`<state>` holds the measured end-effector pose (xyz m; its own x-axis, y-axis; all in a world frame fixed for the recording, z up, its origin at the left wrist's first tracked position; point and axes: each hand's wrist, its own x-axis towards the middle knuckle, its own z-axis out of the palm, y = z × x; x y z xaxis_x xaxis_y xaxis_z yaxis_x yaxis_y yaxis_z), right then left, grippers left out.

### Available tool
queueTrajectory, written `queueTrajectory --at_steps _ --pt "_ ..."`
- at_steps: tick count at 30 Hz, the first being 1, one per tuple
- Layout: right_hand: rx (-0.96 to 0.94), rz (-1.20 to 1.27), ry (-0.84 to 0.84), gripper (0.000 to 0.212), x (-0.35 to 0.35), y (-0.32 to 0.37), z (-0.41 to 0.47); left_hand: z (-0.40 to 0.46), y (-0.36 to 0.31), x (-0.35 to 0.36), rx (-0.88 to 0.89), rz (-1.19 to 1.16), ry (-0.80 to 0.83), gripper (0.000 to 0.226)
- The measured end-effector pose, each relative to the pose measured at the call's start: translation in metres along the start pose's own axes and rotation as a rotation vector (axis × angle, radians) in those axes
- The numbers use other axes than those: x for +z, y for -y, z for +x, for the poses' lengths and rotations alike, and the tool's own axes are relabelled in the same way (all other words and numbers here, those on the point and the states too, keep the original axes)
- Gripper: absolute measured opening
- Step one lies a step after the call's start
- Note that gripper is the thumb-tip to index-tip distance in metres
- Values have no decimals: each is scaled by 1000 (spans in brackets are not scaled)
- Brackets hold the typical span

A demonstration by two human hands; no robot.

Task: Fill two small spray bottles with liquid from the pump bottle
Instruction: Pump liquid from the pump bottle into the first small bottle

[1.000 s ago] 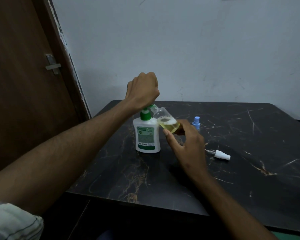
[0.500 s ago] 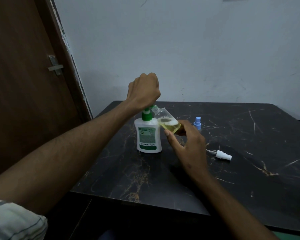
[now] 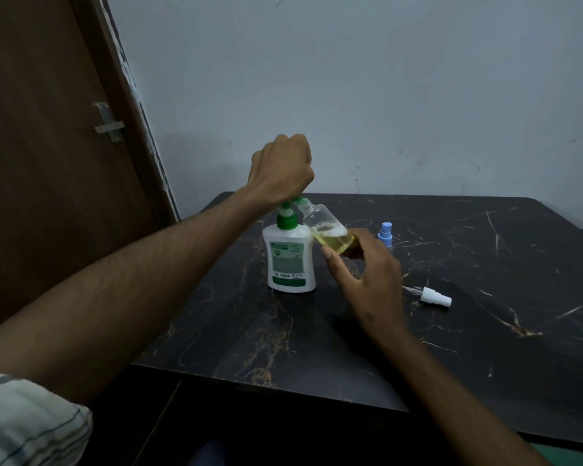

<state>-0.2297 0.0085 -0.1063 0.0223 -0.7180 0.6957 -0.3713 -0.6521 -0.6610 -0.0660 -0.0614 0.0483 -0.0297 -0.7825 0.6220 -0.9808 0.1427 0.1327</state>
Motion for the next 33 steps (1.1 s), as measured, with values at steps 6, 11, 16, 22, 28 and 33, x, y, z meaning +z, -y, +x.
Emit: queueTrajectory --at_steps 6,11,16,22,28,33 --pt "-1 5 5 34 1 -2 0 -6 1 5 -11 -17 -9 15" --pt "-5 8 -3 34 0 -2 0 -3 -3 0 12 -4 -2 22" --pt "-9 3 5 35 2 -3 0 -7 0 6 5 -12 -10 24" --pt "1 -2 11 33 1 -2 0 -2 -2 1 12 -8 -7 24" --pt "-7 -1 11 33 0 -1 0 -5 0 4 2 -12 -1 18" --pt "7 -8 11 35 1 -2 1 -2 -4 1 8 -4 7 22"
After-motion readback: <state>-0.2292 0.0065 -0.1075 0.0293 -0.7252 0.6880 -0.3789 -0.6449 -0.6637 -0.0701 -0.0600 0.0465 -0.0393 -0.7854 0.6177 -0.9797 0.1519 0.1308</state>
